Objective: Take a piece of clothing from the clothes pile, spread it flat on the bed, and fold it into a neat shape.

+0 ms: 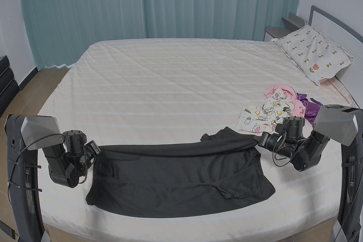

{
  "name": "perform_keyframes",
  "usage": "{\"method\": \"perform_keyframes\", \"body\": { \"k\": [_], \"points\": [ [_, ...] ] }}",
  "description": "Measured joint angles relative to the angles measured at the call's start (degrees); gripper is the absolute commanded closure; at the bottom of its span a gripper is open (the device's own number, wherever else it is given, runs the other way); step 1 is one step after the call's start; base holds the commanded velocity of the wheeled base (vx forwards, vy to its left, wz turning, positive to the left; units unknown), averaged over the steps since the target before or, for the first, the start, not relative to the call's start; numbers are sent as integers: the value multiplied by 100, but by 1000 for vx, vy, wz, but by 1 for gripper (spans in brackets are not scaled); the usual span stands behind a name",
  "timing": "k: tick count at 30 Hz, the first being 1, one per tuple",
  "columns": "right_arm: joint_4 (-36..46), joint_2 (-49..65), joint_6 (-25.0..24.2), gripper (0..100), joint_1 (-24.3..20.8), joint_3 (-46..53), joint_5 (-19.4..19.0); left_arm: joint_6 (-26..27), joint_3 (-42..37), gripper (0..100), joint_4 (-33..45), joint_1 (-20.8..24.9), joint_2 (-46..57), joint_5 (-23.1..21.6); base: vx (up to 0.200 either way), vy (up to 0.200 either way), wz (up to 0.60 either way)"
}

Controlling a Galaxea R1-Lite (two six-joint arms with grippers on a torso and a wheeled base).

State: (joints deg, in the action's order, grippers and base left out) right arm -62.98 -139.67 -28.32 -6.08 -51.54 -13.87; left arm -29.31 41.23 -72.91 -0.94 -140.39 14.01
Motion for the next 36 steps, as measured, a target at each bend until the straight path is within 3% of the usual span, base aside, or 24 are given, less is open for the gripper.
{"method": "perform_keyframes", "body": {
  "k": [14, 19, 20, 31, 36],
  "points": [
    [-1180, 133, 333, 100, -44, 1663, -145, 358, -1635, 100, -1476, 17, -7, -222, 0, 0, 0],
    [-1765, 22, 421, 100, -55, 2159, -154, 361, -1991, 100, -1602, 23, -187, -284, 0, 0, 0],
    [-1844, -20, 427, 0, -59, 2233, -154, 358, -2033, 0, -1607, 23, -223, -299, 0, 0, 0],
    [-2595, -232, 366, 0, -67, 2726, -176, 273, -2317, 0, -1609, 32, -355, -532, 0, 0, 0],
    [-2598, -40, 211, 0, 18, 2778, -229, -137, -2389, 0, -1609, -51, -230, -542, 0, 0, 0]
  ]
}}
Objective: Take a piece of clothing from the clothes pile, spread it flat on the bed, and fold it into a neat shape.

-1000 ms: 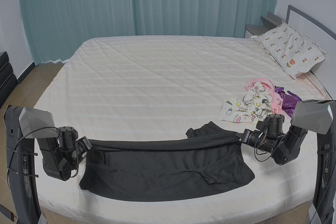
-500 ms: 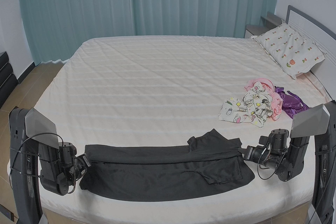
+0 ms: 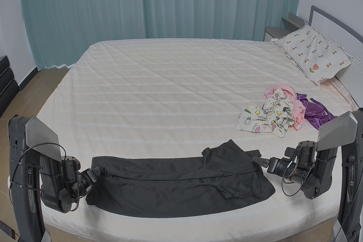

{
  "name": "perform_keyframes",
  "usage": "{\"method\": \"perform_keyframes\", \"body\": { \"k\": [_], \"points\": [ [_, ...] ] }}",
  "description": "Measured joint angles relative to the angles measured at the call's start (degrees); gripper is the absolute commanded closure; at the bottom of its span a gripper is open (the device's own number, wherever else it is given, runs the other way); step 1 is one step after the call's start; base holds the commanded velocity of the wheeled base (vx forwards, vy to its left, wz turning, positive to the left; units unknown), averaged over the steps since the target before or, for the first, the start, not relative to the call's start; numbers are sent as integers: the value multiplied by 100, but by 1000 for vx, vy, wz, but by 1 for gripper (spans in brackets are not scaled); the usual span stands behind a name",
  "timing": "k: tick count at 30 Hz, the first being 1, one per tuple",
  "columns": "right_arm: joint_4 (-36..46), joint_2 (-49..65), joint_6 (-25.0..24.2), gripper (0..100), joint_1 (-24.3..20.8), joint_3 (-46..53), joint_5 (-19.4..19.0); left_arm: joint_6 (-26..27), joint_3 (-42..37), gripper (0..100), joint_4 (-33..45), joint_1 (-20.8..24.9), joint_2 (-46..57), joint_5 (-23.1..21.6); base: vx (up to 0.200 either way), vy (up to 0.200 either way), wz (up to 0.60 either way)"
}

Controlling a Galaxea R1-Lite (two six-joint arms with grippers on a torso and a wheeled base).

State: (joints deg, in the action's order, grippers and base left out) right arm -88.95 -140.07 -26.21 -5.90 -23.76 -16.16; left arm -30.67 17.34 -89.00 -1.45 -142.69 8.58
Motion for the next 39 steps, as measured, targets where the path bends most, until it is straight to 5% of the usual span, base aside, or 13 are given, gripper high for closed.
{"method": "perform_keyframes", "body": {
  "k": [11, 17, 39],
  "points": [
    [673, 486, -206, 0, -250, -664, -411, -1406, 35, 0, 2, -119, 619, -35, 0, 0, 0],
    [1456, 451, -469, 0, -388, -1334, -973, -2120, 195, 0, 2, 24, 697, -189, 0, 0, 0],
    [1569, -364, -516, 0, -269, -2048, -1098, -2215, 419, 0, 5, 279, 358, -267, 0, 0, 0]
  ]
}}
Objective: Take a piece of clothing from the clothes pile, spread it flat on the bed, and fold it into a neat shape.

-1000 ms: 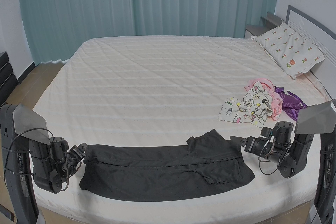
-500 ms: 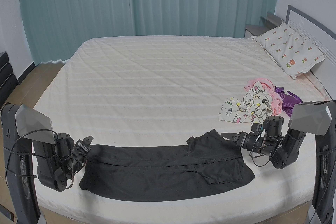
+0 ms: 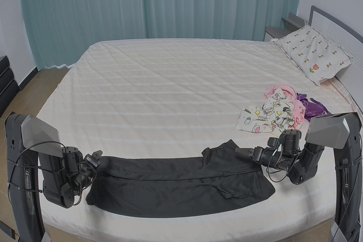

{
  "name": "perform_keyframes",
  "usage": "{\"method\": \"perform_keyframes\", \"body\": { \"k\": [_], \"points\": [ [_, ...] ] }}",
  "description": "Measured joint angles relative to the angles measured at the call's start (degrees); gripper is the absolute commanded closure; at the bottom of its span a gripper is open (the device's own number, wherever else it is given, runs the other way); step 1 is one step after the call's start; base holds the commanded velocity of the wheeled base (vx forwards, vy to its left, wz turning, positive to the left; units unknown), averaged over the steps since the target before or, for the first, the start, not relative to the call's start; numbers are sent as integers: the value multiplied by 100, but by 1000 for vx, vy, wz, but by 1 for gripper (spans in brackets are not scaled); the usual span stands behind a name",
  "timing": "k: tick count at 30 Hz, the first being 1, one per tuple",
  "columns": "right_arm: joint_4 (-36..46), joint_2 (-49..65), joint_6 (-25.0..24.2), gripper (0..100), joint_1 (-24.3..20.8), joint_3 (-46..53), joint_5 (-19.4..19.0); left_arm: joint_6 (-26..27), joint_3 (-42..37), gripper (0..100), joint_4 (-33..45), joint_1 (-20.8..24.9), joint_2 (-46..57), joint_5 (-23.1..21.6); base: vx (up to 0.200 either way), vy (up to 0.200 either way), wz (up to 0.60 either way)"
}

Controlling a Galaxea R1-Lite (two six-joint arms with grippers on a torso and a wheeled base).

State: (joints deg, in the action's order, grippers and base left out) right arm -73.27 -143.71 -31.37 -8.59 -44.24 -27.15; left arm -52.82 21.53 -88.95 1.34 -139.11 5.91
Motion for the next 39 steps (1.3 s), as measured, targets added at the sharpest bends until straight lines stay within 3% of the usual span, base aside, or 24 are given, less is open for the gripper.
{"method": "perform_keyframes", "body": {
  "k": [4, 5, 25, 35, 39],
  "points": [
    [65, -74, 2, 0, 0, -38, 0, 0, -9, 0, 0, 11, -6, 2, 0, 0, 0],
    [119, -83, 4, 100, 0, -41, 2, 0, -9, 0, 0, 13, -9, 2, 0, 0, 0],
    [13, 234, 127, 100, 46, 739, 60, 2, -41, 0, -2, 15, -23, 11, 0, 0, 0],
    [-739, 286, 1026, 100, 77, 1607, 57, 2, -52, 0, -2, 15, -33, 11, 0, 0, 0],
    [-767, 243, 1150, 100, 80, 1753, 55, 2, -52, 0, -2, 15, -37, 11, 0, 0, 0]
  ]
}}
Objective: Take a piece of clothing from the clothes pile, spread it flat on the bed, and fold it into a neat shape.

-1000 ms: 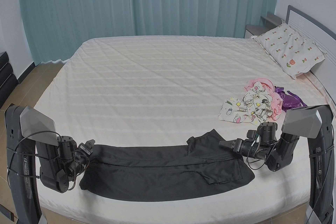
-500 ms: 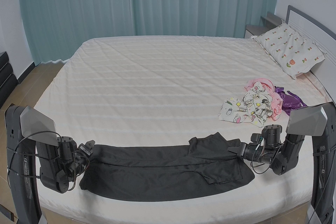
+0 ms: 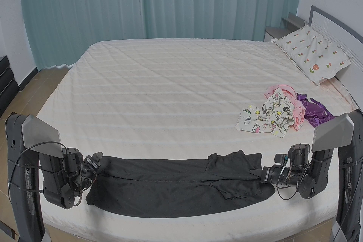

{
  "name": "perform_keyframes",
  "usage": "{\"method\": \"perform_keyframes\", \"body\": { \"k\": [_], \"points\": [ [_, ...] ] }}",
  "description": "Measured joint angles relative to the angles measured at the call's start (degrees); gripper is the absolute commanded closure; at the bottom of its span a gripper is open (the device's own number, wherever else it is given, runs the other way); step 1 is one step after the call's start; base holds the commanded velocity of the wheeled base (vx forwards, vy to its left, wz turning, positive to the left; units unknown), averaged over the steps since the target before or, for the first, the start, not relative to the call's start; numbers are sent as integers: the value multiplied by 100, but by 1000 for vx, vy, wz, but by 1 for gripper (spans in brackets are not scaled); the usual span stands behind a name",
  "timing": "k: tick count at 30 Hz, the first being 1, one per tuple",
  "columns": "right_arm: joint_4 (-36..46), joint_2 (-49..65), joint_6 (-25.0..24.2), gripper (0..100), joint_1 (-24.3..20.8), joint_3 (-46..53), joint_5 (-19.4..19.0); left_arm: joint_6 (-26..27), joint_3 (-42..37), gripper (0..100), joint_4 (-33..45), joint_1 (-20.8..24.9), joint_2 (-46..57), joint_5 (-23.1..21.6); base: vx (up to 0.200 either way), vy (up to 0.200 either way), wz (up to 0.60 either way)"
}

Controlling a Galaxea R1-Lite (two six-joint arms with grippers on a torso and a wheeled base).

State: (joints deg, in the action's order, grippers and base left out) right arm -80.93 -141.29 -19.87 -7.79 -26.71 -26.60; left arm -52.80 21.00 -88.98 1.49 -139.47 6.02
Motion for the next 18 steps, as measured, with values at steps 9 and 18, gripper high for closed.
{"method": "perform_keyframes", "body": {
  "k": [9, 18],
  "points": [
    [0, -11, 182, 0, -6, 180, 0, 0, 0, 0, 0, 0, 0, 2, 0, 0, 0],
    [-501, 9, 79, 0, 0, 223, -61, 9, -1, 0, 0, 2, -2, 2, 0, 0, 0]
  ]
}}
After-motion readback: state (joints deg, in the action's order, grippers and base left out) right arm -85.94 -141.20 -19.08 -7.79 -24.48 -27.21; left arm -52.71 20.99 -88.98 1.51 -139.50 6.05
